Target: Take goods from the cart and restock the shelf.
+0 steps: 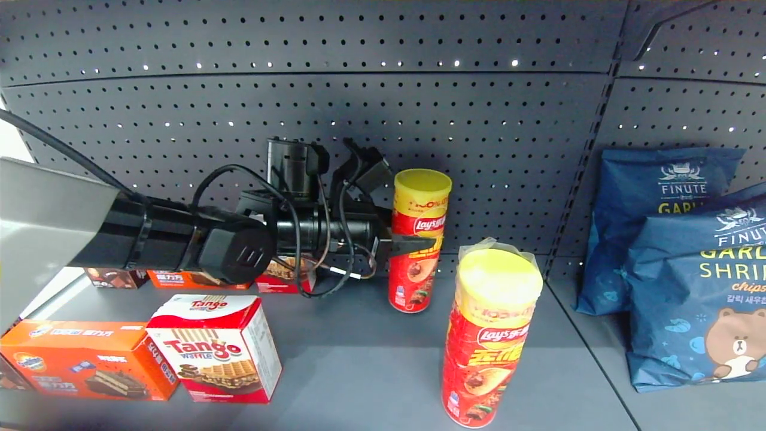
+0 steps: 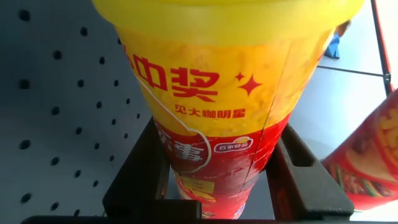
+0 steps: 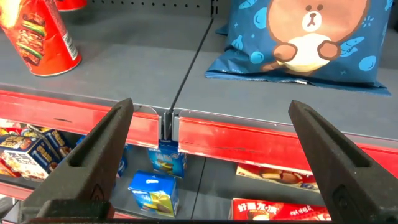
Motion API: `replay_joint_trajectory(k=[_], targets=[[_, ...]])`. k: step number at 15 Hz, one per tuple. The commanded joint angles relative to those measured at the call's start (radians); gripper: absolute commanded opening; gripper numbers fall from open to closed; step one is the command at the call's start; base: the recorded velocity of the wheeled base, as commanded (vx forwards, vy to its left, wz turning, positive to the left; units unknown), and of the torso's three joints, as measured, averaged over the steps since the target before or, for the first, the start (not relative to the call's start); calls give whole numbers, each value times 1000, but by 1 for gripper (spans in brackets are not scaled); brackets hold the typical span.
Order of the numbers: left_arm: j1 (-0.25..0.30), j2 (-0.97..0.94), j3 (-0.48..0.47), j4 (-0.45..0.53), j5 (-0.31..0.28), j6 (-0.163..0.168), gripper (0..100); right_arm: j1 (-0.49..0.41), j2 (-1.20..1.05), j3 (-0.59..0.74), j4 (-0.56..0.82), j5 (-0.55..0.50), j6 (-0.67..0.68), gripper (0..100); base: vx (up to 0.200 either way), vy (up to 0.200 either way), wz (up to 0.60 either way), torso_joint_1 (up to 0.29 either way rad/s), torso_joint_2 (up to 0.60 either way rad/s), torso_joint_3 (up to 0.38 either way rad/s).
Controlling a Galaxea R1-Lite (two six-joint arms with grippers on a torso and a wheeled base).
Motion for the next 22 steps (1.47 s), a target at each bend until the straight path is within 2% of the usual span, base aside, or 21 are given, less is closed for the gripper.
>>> replay_joint_trajectory(k=[1,6,8,20,21,22], targets=[[-12,29,-19,-3,0,-2,0,-1,2,0,0,1,0,100,0,0,0,0,0,0],[-34,65,-47,-20,2,-9,0,1,3,0,0,-1,0,100,0,0,0,0,0,0],[-43,84,-51,-35,2,-31,0,-1,3,0,0,1,0,100,0,0,0,0,0,0],[-44,130,-59,-81,5,-37,0,1,3,0,0,-1,0,100,0,0,0,0,0,0],[-44,131,-57,-83,5,-37,100,1,3,0,0,1,0,100,0,0,0,0,0,0],[-44,130,-57,-83,5,-37,100,-1,3,0,0,1,0,100,0,0,0,0,0,0]])
